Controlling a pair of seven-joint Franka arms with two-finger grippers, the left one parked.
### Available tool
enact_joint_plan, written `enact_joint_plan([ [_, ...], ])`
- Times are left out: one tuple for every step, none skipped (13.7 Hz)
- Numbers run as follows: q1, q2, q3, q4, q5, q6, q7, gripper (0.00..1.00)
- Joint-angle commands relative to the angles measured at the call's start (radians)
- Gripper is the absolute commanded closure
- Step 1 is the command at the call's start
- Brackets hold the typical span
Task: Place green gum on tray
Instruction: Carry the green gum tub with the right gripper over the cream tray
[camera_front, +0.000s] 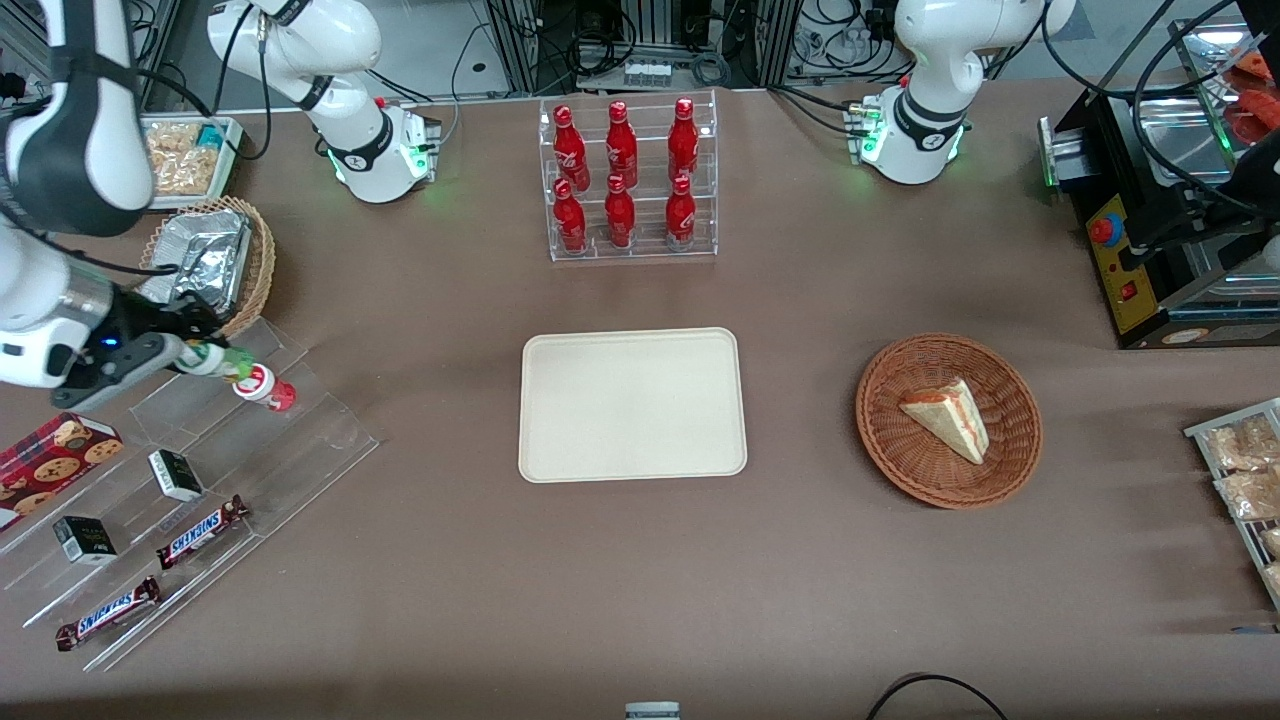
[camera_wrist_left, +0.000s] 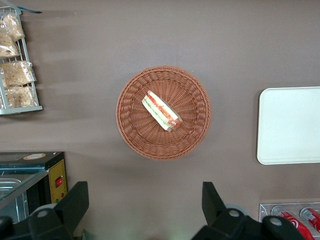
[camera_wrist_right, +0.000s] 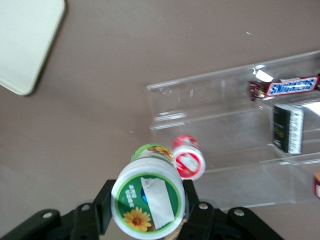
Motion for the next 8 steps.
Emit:
enact_joint_plan([
  [0.126,0.001,-0.008,0.050,0.015,-0.055,0.184,1.00],
  [0.180,0.003,-0.008,0.053,0.015,-0.055,0.258,1.00],
  [0.224,0.007,-0.010,0.058,0.017,-0.053,0.328,1.00],
  [0.272,0.015,-0.008,0.067,0.017,-0.052,0.405,1.00],
  [0.323,0.026,-0.008,0.067,0.017,-0.039,0.482,1.00],
  [0.379,0.038,-0.008,0.068,0.017,-0.027,0.551,1.00],
  [0.428,0.049,-0.010,0.068,0.019,-0.007,0.615,1.00],
  [0.473,0.070,-0.008,0.078,0.019,0.017,0.675,1.00],
])
